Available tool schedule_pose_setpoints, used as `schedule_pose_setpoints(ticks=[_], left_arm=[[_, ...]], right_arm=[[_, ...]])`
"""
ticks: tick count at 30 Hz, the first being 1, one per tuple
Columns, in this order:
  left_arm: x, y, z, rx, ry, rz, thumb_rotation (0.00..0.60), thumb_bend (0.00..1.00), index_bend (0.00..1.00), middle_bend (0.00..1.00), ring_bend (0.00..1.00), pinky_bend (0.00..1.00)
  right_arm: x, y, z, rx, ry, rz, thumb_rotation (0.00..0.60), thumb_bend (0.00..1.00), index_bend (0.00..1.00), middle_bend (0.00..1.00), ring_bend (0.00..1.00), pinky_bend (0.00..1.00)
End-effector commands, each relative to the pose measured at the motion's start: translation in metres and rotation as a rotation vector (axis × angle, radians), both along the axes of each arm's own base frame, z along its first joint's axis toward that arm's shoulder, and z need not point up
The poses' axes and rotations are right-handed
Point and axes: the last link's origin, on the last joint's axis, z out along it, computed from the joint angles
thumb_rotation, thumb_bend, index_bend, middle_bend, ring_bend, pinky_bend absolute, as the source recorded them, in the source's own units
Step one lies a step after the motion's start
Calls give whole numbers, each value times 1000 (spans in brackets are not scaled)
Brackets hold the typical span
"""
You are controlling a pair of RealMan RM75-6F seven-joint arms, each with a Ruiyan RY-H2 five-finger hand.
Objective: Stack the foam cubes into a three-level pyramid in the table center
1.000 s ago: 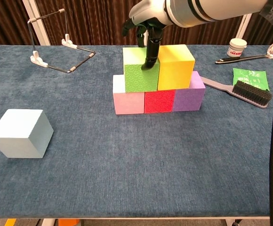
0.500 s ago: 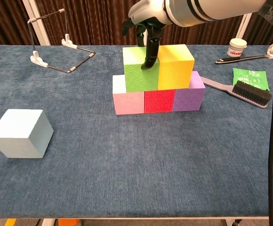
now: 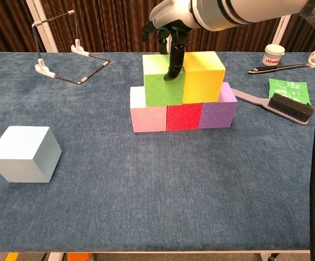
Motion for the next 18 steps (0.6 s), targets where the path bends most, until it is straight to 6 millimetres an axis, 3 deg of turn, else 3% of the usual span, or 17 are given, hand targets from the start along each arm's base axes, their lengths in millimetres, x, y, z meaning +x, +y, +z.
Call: schedule_pose_setpoints(ticks=[1,11,18], left_arm=[[0,0,0,-1,0,0,600,195,119,124,42,108],[1,0,1,2,-2,-2,600,195,119,124,42,108],[-6,-1,5,15,-3,28,600,195,119,124,42,108]], right_arm=[[0,0,1,8,-6,-3,600,176,0,142,0,0],[5,2,9,14,-45,5,600,139,0,76,0,0],[38,15,35,21,-217,126,600,128,0,89,0,0]])
